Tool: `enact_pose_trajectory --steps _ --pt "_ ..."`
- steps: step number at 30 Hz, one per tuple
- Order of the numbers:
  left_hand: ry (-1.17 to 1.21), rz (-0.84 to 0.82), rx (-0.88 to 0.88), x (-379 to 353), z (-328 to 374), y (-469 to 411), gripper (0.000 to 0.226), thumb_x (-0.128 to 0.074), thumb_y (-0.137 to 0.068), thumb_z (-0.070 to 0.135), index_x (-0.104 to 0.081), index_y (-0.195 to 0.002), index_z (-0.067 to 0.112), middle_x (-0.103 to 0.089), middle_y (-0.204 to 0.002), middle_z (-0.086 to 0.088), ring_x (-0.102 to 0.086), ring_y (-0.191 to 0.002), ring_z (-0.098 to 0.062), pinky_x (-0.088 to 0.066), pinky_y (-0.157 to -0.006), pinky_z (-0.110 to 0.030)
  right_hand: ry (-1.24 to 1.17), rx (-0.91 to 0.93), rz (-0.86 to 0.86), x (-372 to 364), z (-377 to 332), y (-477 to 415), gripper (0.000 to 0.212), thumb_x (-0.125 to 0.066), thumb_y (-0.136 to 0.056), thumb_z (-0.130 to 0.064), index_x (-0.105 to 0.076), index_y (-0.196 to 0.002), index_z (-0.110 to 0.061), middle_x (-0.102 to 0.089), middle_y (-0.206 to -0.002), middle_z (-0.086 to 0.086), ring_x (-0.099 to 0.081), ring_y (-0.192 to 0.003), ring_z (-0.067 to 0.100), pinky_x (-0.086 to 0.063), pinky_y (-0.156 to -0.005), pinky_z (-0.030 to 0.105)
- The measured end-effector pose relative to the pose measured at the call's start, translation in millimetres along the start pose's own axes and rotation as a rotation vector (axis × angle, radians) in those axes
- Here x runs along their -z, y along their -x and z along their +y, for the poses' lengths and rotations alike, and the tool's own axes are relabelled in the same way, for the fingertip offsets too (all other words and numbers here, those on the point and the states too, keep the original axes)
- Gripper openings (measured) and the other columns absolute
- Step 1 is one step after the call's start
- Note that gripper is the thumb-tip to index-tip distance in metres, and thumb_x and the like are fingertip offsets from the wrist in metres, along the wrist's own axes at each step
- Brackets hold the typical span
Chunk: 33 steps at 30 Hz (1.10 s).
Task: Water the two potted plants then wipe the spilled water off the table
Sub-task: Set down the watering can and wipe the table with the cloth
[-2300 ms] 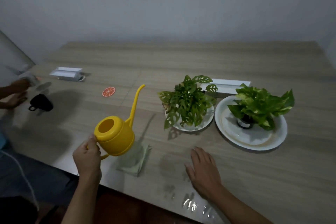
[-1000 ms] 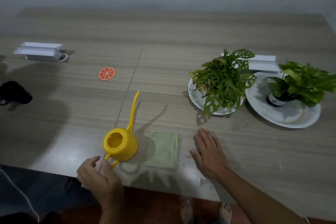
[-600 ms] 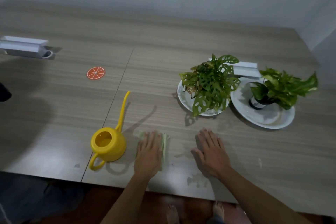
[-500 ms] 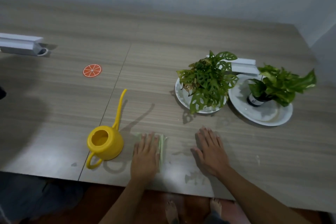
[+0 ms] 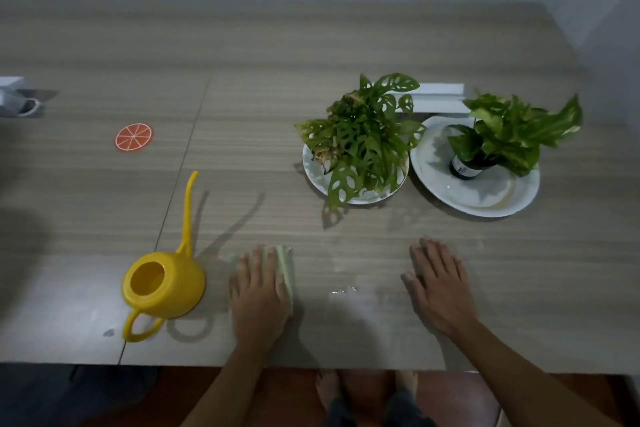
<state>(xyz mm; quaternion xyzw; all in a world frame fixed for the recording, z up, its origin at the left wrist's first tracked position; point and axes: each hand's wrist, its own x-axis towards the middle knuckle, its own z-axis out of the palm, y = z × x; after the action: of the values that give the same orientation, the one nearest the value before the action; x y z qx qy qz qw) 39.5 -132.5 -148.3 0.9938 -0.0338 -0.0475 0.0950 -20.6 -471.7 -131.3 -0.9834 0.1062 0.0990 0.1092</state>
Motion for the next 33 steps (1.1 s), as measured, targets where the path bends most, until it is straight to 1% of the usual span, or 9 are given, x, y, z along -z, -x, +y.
enact_pose_trajectory --steps 2,5,9,13,18,22,26,30,33 --pt "0.034 -0.031 -0.002 -10 24 31 0.062 -0.038 -0.093 0.034 -0.04 -0.153 0.017 -0.036 -0.16 -0.013 -0.03 -0.147 -0.039 -0.03 -0.112 -0.057 -0.004 -0.041 -0.003 -2 20 3 0.064 -0.009 -0.097 -0.06 -0.008 -0.155 -0.033 0.005 -0.164 -0.009 0.017 -0.147 0.01 0.006 -0.119 0.039" --pt "0.101 -0.086 -0.173 -22 75 51 0.063 -0.041 -0.093 0.035 -0.036 -0.154 0.022 -0.031 -0.163 -0.007 -0.026 -0.15 -0.036 -0.026 -0.116 -0.055 0.017 -0.021 0.009 -7 36 6 0.063 -0.012 -0.097 -0.058 -0.01 -0.154 -0.033 -0.005 -0.164 -0.004 0.004 -0.15 0.018 -0.008 -0.121 0.048" --pt "0.034 -0.09 -0.324 -21 101 -1 0.062 -0.039 -0.095 0.037 -0.032 -0.156 0.025 -0.028 -0.165 -0.004 -0.024 -0.151 -0.034 -0.027 -0.117 -0.054 0.025 -0.005 0.037 -13 40 7 0.061 -0.019 -0.098 -0.054 -0.016 -0.154 -0.031 -0.012 -0.163 -0.002 -0.008 -0.15 0.023 -0.016 -0.119 0.052" --pt "-0.041 -0.09 -0.067 -3 48 -45 0.06 -0.027 -0.1 0.037 -0.024 -0.159 0.024 -0.02 -0.167 -0.004 -0.015 -0.153 -0.033 -0.019 -0.121 -0.053 0.021 -0.007 0.05 -17 43 4 0.06 -0.021 -0.098 -0.054 -0.016 -0.154 -0.033 -0.012 -0.164 -0.003 -0.008 -0.151 0.023 -0.015 -0.118 0.05" --pt "-0.027 -0.078 0.093 -5 35 38 0.062 -0.019 -0.101 0.04 -0.015 -0.16 0.02 -0.015 -0.168 -0.006 -0.013 -0.154 -0.033 -0.021 -0.119 -0.056 0.014 0.01 0.047 -19 48 3 0.061 -0.024 -0.097 -0.055 -0.021 -0.153 -0.031 -0.019 -0.163 0.0 -0.014 -0.149 0.027 -0.019 -0.116 0.052" --pt "0.024 -0.162 -0.112 -25 109 88 0.066 -0.039 -0.096 0.037 -0.024 -0.159 0.024 -0.02 -0.166 -0.004 -0.022 -0.151 -0.035 -0.025 -0.117 -0.054 0.003 0.017 0.038 -21 51 2 0.062 -0.024 -0.096 -0.055 -0.019 -0.153 -0.032 -0.016 -0.164 0.0 -0.013 -0.15 0.026 -0.016 -0.116 0.052" --pt "0.006 -0.166 -0.283 -31 154 39 0.066 -0.04 -0.094 0.037 -0.025 -0.158 0.028 -0.023 -0.166 -0.004 -0.019 -0.152 -0.033 -0.022 -0.119 -0.053 0.004 0.022 0.059 -25 52 2 0.062 -0.021 -0.096 -0.056 -0.02 -0.153 -0.032 -0.016 -0.163 -0.001 -0.013 -0.149 0.026 -0.014 -0.115 0.05" --pt "-0.073 -0.17 -0.071 -14 107 -22 0.062 -0.018 -0.101 0.04 -0.006 -0.16 0.027 -0.005 -0.169 -0.003 -0.001 -0.155 -0.029 -0.008 -0.124 -0.05 0.018 0.04 0.076 -26 52 2 0.062 -0.023 -0.097 -0.054 -0.019 -0.153 -0.03 -0.015 -0.164 0.0 -0.012 -0.15 0.027 -0.014 -0.116 0.051" --pt "-0.003 -0.097 0.135 -6 70 1 0.061 -0.014 -0.102 0.042 -0.004 -0.159 0.024 -0.008 -0.169 -0.006 -0.005 -0.155 -0.031 -0.01 -0.123 -0.052 0.011 0.048 0.062 -21 52 3 0.061 -0.022 -0.097 -0.051 -0.023 -0.153 -0.027 -0.016 -0.163 0.0 -0.013 -0.15 0.027 -0.018 -0.117 0.053"
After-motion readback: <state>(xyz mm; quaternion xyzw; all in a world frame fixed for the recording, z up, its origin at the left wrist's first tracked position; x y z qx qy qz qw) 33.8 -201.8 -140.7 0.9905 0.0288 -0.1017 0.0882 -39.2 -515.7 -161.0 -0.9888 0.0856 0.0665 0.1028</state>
